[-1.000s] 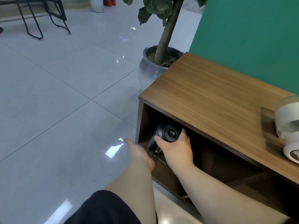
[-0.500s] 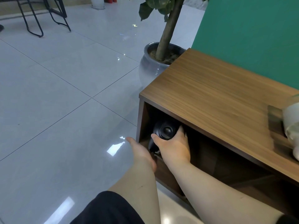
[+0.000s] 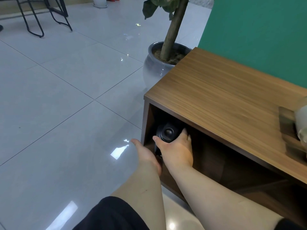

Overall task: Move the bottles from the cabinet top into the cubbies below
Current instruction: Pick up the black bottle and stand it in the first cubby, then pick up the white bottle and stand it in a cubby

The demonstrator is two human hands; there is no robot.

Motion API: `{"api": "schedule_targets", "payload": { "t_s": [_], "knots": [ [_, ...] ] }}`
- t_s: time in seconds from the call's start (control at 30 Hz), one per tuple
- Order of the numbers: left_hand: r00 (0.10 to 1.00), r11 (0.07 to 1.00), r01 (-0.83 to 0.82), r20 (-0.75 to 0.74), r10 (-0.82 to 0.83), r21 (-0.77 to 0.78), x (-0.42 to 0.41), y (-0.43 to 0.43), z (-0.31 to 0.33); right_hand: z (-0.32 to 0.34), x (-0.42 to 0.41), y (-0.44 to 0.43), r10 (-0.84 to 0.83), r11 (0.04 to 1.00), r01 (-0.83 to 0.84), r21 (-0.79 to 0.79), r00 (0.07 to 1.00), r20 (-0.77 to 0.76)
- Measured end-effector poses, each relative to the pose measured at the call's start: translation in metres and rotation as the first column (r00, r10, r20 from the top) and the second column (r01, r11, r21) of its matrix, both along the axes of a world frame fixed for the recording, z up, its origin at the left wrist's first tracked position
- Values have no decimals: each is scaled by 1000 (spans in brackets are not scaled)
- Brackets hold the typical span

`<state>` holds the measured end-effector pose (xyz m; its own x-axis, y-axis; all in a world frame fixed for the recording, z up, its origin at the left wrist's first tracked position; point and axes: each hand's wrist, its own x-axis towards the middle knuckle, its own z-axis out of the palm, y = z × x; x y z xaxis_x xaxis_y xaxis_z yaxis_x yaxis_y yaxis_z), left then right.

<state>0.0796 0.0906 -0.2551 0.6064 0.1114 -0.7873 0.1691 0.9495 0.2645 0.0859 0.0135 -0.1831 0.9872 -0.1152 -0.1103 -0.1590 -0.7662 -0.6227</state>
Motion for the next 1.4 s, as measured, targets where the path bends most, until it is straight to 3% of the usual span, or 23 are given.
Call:
{"api": "schedule_targets", "payload": {
  "t_s": [0.23, 0.37, 0.47, 0.6, 0.7, 0.8, 0.9, 0.97, 1.07, 1.27, 1.4],
  "knots": [
    [1000, 1000, 20, -14, -20, 5, 3, 2, -3, -4, -1, 2, -30, 1000, 30, 6, 1000, 10],
    [991, 998, 50, -122, -46, 35, 7, 5, -14, 4, -15, -11, 22, 1000, -23, -12, 999, -39],
    [972, 983, 157, -191, -136, 100, -9, 4, 23, 15, -40, -36, 142, 983, -149, -106, 987, -70],
    [951, 935, 271, -216, -222, 230, -38, 2, 77, 51, -76, -71, 261, 965, -258, 36, 950, -174],
    [962, 931, 256, -167, -217, 260, -56, -8, 109, 97, -97, -90, 310, 946, -299, 123, 947, -81],
    [967, 935, 255, -73, -244, 247, -72, -27, 129, 147, -113, -115, 284, 942, -303, 142, 949, 140],
    [961, 919, 273, -26, -277, 285, -91, -46, 141, 189, -114, -150, 183, 973, -226, 41, 871, 456],
    [948, 894, 305, -11, -319, 328, -104, -58, 151, 204, -103, -176, 78, 997, -77, -24, 843, 533],
    [920, 853, 358, 12, -391, 381, -122, -73, 158, 212, -80, -202, -46, 990, 101, -95, 885, 464],
    [870, 771, 441, -8, -493, 459, -140, -85, 164, 202, -52, -209, -83, 884, 248, -397, 918, 389],
    [845, 746, 477, -9, -535, 464, -146, -83, 167, 195, -48, -211, -178, 907, 277, -317, 935, 308]
  ]
}}
